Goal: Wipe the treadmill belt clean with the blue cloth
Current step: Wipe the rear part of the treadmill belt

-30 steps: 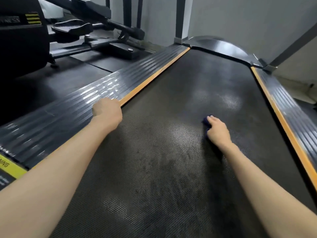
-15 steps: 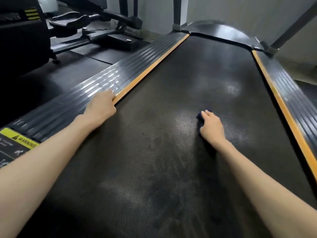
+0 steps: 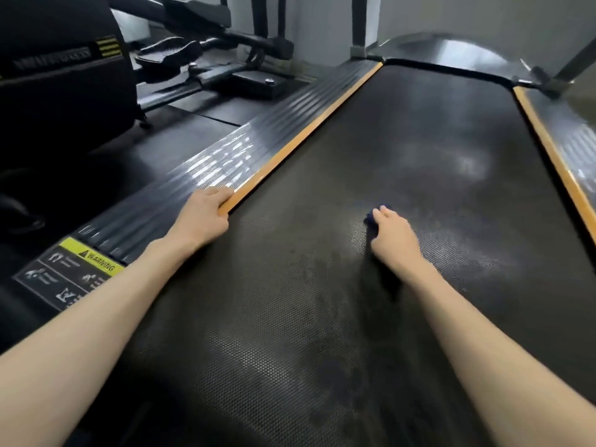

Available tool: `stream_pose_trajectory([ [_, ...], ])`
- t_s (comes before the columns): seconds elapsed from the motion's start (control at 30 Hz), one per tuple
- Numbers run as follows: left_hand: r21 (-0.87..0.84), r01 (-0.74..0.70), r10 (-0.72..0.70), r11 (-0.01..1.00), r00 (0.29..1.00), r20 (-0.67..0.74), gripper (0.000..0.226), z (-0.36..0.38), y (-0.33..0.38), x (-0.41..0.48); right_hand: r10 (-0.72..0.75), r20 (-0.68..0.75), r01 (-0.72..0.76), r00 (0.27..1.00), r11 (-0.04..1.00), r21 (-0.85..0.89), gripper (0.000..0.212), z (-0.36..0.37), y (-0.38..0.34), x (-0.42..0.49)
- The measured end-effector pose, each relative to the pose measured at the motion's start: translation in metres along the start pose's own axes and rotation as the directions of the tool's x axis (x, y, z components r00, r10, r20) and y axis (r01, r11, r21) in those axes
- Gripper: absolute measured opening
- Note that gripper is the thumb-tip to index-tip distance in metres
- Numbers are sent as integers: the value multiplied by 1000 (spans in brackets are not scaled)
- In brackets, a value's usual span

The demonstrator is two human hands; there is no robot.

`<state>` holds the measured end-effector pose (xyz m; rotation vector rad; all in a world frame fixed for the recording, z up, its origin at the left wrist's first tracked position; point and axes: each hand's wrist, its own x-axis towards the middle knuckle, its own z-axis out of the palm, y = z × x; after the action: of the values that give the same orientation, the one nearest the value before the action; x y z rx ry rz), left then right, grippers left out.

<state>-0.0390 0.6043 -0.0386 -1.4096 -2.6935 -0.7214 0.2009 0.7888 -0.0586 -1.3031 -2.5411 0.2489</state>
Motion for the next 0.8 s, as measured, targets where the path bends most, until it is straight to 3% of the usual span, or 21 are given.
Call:
stream_pose_trajectory([
  [0.03,-19,6,-6,1000,1000,18,45,-1,0,2,28,-11,-28,1000,1000,8,35,2,-19,-3],
  [0.07,-30,9,-8,1000,999,36,46,-2,-1,4,-35,-12,35,999,999,29,35,8,-45,-11],
  [0.1,-34,2,-1,999,999,43,47,-3,-3,6,-201,-26,202,979,977,70,38,18,-73,-28],
  [0.17,-28,-40,41,999,999,30,44,-6,-8,9,-592,9,581,806,793,186,53,34,-112,-67],
  [0.23,-26,-87,87,996,996,12,36,-8,-15,10,-755,110,705,647,647,290,62,27,-113,-62],
  [0.27,-30,-107,107,994,994,6,34,-8,-18,10,-765,106,717,635,635,287,63,24,-102,-40],
  [0.3,-35,-123,124,992,992,3,33,-7,-21,11,-729,96,688,678,675,265,63,23,-89,-16],
  [0.33,-46,-128,128,991,992,3,32,-7,-23,11,-636,84,611,767,765,203,63,22,-77,11],
  [0.4,-83,-125,124,989,992,-11,30,-6,-25,11,-389,43,384,920,918,103,61,21,-69,47],
  [0.43,-104,-121,118,987,993,-27,29,-6,-25,11,-327,26,324,945,942,86,58,22,-79,49],
  [0.47,-120,-116,112,986,993,-41,28,-6,-24,12,-380,29,376,924,922,97,56,25,-94,42],
  [0.5,-129,-113,107,985,993,-54,27,-6,-23,12,-517,64,506,853,852,137,56,30,-109,28],
  [0.53,-136,-107,99,985,993,-68,27,-6,-22,12,-673,110,647,731,735,201,57,35,-118,13],
  [0.57,-145,-95,84,985,993,-80,26,-7,-21,12,-778,149,733,611,626,266,61,38,-120,3],
  [0.6,-157,-81,68,984,994,-84,26,-7,-21,12,-820,164,762,549,572,304,66,38,-115,5],
  [0.63,-173,-69,56,982,995,-80,26,-6,-21,12,-811,151,754,565,582,303,73,37,-106,22],
  [0.73,-210,-60,47,976,997,-68,25,-6,-22,13,-569,110,547,815,817,181,78,36,-85,87],
  [0.77,-217,-61,47,974,996,-70,24,-5,-23,13,-502,84,487,861,860,149,76,35,-87,94],
  [0.8,-218,-66,50,974,996,-76,24,-4,-24,14,-502,65,488,862,858,160,73,36,-92,90],
])
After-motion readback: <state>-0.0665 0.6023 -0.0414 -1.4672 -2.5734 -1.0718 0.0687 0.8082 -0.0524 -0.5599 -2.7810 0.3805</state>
